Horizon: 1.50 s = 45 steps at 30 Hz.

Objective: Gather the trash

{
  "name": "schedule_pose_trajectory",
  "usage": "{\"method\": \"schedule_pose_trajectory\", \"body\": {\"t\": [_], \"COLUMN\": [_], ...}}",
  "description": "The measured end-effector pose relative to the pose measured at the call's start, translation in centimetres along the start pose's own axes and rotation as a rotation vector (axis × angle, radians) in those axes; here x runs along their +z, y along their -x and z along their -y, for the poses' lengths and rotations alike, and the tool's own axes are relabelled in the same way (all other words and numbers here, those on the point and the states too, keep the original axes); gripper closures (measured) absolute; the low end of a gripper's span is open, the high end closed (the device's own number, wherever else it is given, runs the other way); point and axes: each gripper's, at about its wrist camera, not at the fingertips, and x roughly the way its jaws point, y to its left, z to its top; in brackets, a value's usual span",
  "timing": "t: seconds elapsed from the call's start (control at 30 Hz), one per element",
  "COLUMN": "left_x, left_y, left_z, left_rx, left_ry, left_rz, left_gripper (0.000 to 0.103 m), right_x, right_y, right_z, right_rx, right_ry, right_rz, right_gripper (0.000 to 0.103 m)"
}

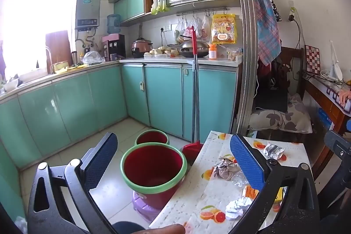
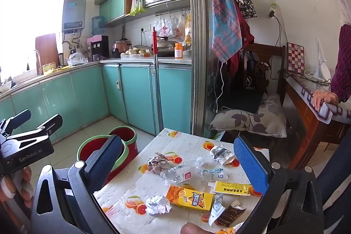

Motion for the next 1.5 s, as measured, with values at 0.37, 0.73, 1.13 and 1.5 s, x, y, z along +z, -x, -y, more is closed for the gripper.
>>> {"method": "schedule_pose_trajectory", "body": {"t": [0.37,0.73,1.13,1.5], "left_x": [0.4,0.2,0.1,0.0], "left_y": [0.3,0.2,0.1,0.1], "left_z": [0.2,0.1,0.4,0.5], "left_rx": [0.002,0.002,-0.002,-0.007], "left_ry": [0.003,0.005,0.001,0.001], "left_rz": [-0.005,-0.007,-0.008,-0.009], "left_gripper": [0.0,0.0,0.0,0.0], "right_x": [-0.3,-0.3,-0.4,-0.6], "right_y": [-0.3,-0.2,0.0,-0.1], "right_z": [0.2,0.2,0.5,0.8], "right_rx": [0.002,0.003,-0.002,-0.002], "right_ry": [0.003,0.0,-0.008,-0.014], "right_rz": [-0.001,-0.002,-0.004,-0.007], "right_gripper": [0.0,0.0,0.0,0.0]}}
